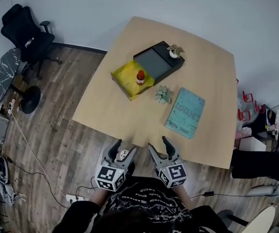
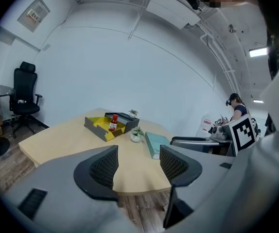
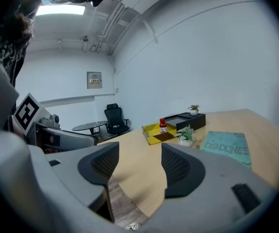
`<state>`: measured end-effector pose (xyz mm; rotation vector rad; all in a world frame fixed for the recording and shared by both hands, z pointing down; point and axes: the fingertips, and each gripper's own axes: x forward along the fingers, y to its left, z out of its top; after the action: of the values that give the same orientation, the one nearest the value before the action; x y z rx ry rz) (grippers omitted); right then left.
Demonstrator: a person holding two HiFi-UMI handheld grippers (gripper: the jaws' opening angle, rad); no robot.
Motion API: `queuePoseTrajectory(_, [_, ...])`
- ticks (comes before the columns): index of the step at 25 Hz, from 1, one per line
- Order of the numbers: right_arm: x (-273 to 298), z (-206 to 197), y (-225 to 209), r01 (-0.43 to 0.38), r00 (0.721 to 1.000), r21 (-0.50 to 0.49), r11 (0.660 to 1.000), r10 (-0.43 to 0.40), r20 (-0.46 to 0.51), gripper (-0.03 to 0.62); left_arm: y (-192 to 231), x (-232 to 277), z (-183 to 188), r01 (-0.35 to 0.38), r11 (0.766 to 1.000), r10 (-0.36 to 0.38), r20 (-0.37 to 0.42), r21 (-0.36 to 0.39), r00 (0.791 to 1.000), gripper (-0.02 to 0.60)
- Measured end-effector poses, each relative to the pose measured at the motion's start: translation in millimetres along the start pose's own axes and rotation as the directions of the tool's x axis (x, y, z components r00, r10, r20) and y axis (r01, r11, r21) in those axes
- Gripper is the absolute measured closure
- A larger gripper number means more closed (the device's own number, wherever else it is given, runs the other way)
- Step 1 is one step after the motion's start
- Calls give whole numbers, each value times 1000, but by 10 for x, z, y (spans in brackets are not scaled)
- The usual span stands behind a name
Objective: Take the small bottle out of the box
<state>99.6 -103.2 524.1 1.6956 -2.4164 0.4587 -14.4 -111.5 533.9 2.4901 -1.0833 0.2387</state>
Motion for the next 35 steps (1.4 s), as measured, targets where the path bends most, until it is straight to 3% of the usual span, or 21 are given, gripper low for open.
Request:
queuePoseTrajectory(15, [851, 281, -81, 85, 996, 18, 996, -86, 25, 310, 722, 496, 516, 77, 995, -77, -1, 66, 997, 308])
queuePoseTrajectory(26, [968, 350, -184, 60, 998, 25, 998, -60, 28, 310, 819, 600, 519, 11, 999, -12, 8, 32, 1000, 308])
queuePoseTrajectory(35, [1084, 649, -419, 36, 998, 12, 999, -36, 43, 310, 829, 721, 742, -56, 998, 55, 33, 28, 998, 308])
